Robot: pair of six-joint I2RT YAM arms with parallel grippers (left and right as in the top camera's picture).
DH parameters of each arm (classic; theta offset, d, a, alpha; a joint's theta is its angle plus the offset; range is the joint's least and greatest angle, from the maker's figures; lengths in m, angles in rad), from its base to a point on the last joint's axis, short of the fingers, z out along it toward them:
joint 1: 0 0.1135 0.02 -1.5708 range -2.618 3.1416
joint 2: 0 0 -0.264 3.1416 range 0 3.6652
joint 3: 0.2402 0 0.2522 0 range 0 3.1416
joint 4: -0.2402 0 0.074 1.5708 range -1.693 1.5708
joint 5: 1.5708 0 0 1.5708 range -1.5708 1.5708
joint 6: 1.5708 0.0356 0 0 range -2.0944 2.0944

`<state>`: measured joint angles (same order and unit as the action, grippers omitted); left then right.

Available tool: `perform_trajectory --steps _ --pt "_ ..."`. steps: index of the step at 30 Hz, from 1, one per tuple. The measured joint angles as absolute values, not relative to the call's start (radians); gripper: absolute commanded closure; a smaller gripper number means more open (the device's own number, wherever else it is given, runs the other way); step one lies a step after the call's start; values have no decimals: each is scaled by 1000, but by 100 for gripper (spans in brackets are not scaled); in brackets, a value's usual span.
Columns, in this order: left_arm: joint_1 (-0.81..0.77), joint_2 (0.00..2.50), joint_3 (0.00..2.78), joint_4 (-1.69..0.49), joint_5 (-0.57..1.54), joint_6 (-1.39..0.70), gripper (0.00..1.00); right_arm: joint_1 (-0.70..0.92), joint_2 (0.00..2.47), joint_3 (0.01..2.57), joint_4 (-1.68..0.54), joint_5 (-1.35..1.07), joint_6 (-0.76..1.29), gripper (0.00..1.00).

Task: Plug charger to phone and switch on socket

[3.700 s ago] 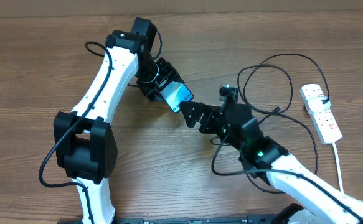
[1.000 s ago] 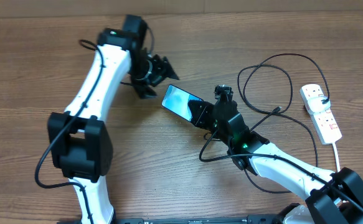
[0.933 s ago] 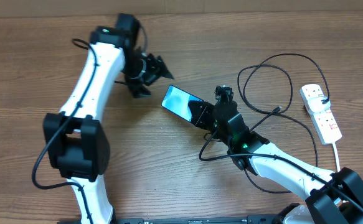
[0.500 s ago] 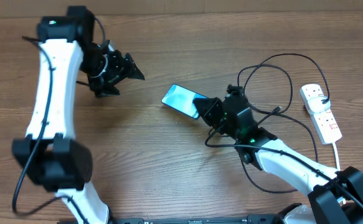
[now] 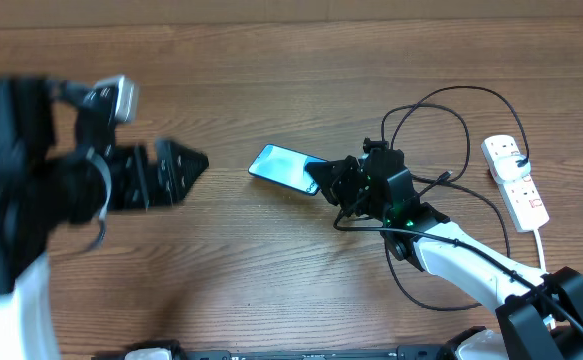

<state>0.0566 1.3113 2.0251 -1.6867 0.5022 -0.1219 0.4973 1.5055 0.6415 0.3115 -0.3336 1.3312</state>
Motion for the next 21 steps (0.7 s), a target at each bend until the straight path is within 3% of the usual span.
perform_trajectory --steps 9,16,21 --pt "93 1024 1782 -1629 383 -168 0 497 1505 641 340 -380 1361 96" --pt "94 919 1391 -1365 368 -349 0 497 1505 641 366 -408 1377 96" --pt "94 959 1092 -1126 525 -491 0 483 1505 641 367 -438 1381 96"
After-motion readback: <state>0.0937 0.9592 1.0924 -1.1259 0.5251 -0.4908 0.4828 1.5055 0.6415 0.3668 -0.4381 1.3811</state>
